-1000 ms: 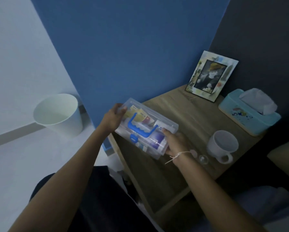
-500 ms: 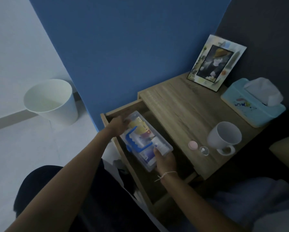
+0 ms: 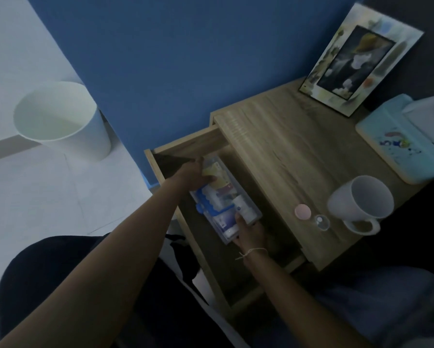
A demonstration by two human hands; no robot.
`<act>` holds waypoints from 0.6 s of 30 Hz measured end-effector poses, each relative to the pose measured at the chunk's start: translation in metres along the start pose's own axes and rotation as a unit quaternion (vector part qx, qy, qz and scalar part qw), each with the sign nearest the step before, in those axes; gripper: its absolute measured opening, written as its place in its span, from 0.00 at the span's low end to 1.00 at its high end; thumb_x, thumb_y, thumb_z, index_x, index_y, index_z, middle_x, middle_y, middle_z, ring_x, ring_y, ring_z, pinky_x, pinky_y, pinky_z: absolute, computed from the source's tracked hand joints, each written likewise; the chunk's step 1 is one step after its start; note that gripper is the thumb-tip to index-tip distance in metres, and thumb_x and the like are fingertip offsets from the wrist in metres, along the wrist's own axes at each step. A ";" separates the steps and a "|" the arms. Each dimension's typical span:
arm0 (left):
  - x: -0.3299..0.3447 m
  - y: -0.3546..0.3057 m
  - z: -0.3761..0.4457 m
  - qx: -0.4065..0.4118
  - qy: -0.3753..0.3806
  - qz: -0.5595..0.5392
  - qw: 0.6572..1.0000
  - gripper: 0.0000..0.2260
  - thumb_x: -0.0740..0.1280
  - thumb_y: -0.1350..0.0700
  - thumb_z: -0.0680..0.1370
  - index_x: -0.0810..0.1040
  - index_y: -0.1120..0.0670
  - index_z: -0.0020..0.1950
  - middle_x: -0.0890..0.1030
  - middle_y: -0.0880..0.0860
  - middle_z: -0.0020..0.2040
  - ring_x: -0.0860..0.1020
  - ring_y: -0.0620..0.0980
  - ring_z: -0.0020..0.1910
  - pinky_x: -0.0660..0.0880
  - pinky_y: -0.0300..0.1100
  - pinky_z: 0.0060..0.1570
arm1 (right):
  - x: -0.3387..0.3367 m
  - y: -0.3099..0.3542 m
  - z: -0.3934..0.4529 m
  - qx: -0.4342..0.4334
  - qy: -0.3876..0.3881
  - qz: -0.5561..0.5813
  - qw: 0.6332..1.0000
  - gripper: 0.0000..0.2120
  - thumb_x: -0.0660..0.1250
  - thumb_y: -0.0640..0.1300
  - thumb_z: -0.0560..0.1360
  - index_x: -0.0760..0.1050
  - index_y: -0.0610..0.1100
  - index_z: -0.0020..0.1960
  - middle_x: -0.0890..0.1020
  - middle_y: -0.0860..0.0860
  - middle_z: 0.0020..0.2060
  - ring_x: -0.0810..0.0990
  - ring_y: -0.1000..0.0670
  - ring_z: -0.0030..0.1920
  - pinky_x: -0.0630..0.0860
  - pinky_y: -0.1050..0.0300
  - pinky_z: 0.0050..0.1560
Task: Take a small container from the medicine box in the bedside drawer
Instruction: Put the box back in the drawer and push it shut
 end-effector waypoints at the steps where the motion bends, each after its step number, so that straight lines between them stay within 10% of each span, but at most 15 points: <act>1: 0.000 0.000 0.001 0.003 0.001 -0.002 1.000 0.31 0.67 0.50 0.76 0.58 0.58 0.74 0.69 0.61 0.70 0.70 0.60 0.68 0.69 0.54 0.67 | 0.000 0.000 0.000 -0.009 0.001 -0.011 1.000 0.20 0.69 0.48 0.74 0.72 0.48 0.64 0.81 0.47 0.56 0.81 0.48 0.54 0.79 0.43 0.57; 4: 0.002 0.001 -0.005 0.007 -0.034 0.080 0.996 0.34 0.64 0.46 0.77 0.52 0.58 0.77 0.60 0.62 0.75 0.62 0.62 0.73 0.61 0.56 0.72 | -0.003 0.006 -0.005 -0.086 -0.040 -0.164 0.982 0.28 0.68 0.52 0.75 0.65 0.47 0.71 0.76 0.45 0.64 0.77 0.47 0.62 0.75 0.45 0.62; 10: 0.033 0.002 -0.027 0.063 -0.079 0.236 0.966 0.39 0.54 0.36 0.77 0.42 0.57 0.77 0.41 0.59 0.78 0.41 0.58 0.77 0.42 0.53 0.74 | 0.006 0.031 -0.003 -0.288 0.007 -0.493 0.821 0.32 0.54 0.53 0.81 0.42 0.43 0.78 0.45 0.45 0.79 0.45 0.45 0.78 0.48 0.48 0.77; 18: 0.038 0.002 -0.038 0.058 -0.030 0.242 0.968 0.43 0.58 0.35 0.75 0.40 0.58 0.77 0.39 0.58 0.78 0.39 0.57 0.77 0.41 0.54 0.74 | 0.012 0.004 -0.005 -0.346 0.002 -0.602 0.719 0.31 0.36 0.58 0.78 0.37 0.42 0.74 0.47 0.42 0.78 0.40 0.46 0.75 0.42 0.47 0.74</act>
Point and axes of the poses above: each hand's wrist, its own z-axis towards the middle knuckle, its own x-axis out of the palm, y = z × x, the point moved 5 cm from there along z, towards the middle knuckle
